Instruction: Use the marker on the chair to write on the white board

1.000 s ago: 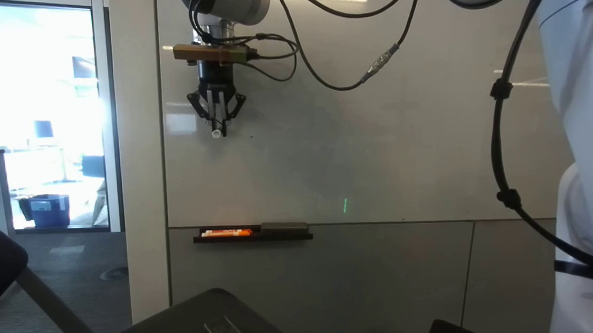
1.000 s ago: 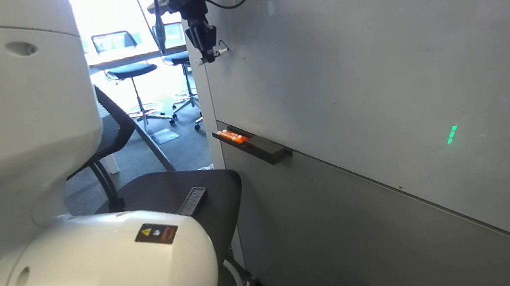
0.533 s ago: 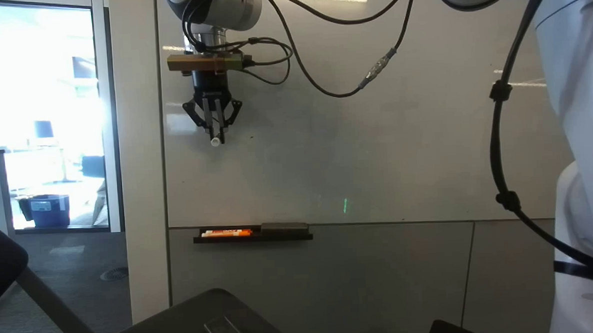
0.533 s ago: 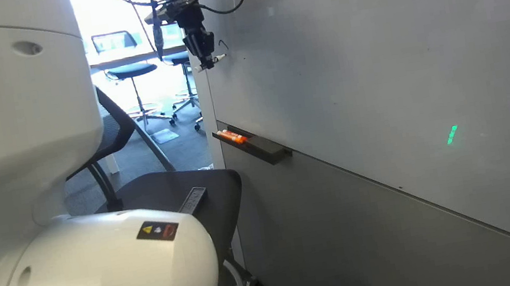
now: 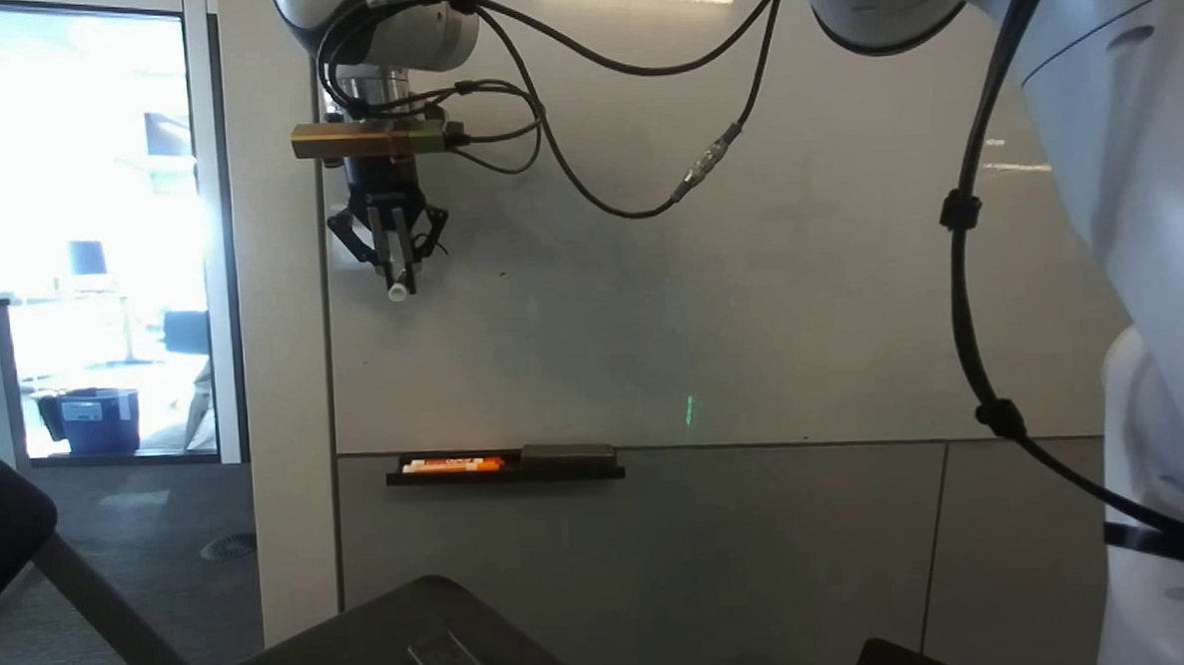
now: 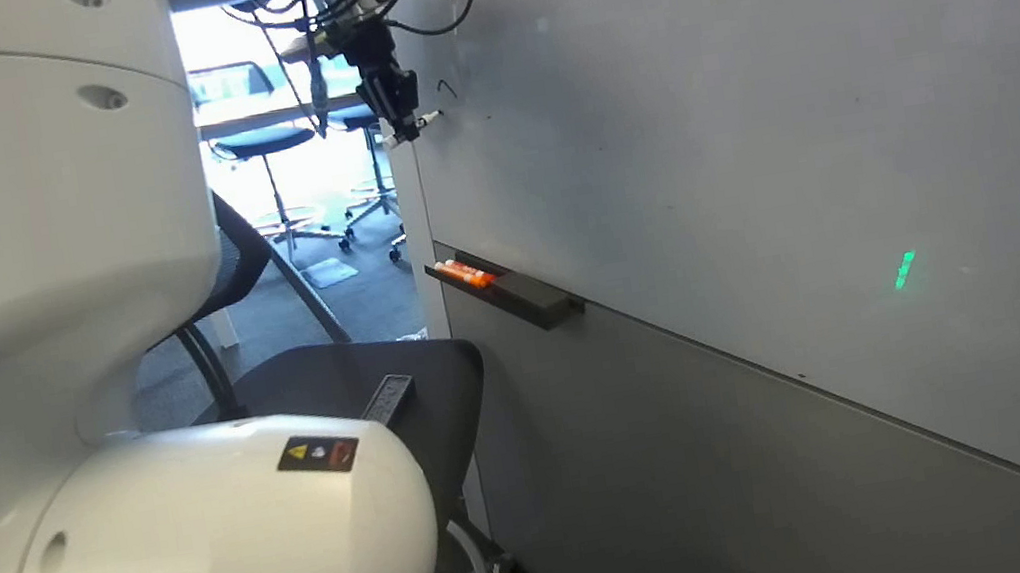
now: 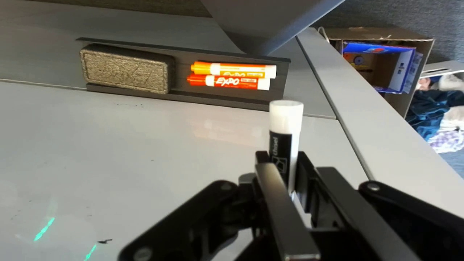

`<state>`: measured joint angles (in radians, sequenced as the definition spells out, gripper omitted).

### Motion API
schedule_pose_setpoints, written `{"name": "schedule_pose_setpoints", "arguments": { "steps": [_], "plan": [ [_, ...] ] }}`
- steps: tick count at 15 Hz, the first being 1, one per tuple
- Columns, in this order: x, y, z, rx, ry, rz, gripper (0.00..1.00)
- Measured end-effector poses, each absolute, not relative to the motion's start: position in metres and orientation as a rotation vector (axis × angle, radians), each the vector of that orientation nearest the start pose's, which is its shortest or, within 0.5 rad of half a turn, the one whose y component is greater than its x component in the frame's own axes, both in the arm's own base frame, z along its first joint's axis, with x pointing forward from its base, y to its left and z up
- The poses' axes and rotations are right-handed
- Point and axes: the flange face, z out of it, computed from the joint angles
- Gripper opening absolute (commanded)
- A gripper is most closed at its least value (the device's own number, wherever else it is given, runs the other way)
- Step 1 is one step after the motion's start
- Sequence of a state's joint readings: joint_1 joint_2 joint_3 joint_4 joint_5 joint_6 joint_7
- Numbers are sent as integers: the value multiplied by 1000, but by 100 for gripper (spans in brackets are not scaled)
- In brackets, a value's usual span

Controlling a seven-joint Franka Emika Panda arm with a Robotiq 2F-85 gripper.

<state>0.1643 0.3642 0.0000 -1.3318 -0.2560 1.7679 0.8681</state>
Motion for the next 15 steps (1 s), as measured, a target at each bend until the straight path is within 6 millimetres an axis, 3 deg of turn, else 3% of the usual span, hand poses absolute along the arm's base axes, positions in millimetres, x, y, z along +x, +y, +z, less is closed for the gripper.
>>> {"name": "schedule_pose_setpoints", "arguments": {
  "steps": [7, 15],
  "plan": [
    [672, 94, 557, -3112, 1073, -359, 11],
    [671, 95, 559, -3113, 1064, -360, 11]
  ]
}}
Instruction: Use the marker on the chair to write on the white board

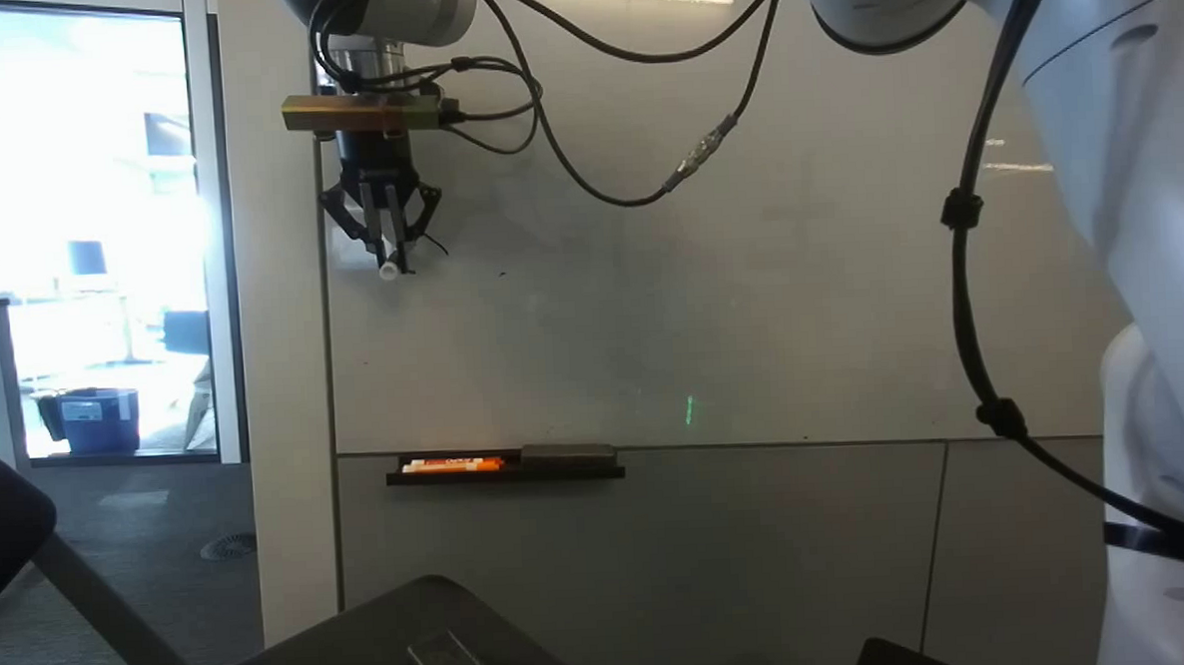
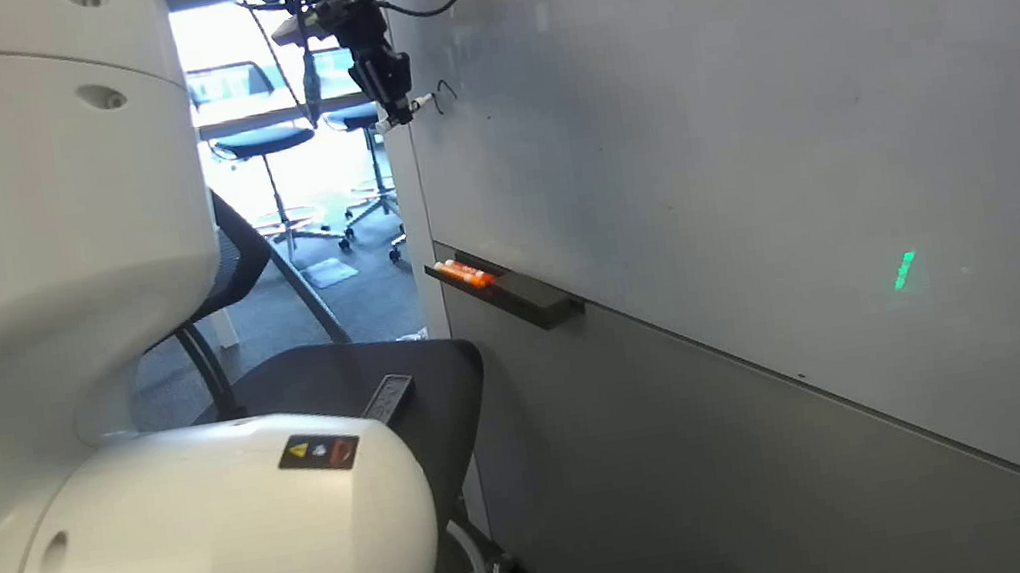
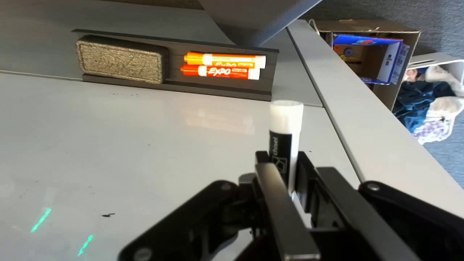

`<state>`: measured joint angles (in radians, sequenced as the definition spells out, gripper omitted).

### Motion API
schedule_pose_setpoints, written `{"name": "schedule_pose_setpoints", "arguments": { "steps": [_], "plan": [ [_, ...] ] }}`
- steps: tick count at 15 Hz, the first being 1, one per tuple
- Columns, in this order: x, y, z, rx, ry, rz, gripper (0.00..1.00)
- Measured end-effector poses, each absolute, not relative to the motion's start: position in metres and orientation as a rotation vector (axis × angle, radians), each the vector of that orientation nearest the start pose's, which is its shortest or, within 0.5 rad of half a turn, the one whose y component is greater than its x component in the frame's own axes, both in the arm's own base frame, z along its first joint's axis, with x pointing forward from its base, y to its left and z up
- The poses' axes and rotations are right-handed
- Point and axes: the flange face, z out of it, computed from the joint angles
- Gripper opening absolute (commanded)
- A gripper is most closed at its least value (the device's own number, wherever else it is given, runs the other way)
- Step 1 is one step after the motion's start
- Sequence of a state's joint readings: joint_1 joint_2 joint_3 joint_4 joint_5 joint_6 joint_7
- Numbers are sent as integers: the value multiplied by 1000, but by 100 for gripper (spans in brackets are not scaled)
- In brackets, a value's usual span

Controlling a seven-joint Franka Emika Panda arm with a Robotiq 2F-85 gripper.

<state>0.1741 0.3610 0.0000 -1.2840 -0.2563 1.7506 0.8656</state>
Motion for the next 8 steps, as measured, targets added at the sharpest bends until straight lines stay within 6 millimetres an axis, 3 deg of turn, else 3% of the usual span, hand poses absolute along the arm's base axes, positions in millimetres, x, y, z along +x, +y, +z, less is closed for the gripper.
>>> {"name": "schedule_pose_setpoints", "arguments": {
  "steps": [4, 8],
  "plan": [
    [659, 114, 559, -3101, 921, -275, 11],
    [633, 140, 556, -3077, 806, -156, 11]
  ]
}}
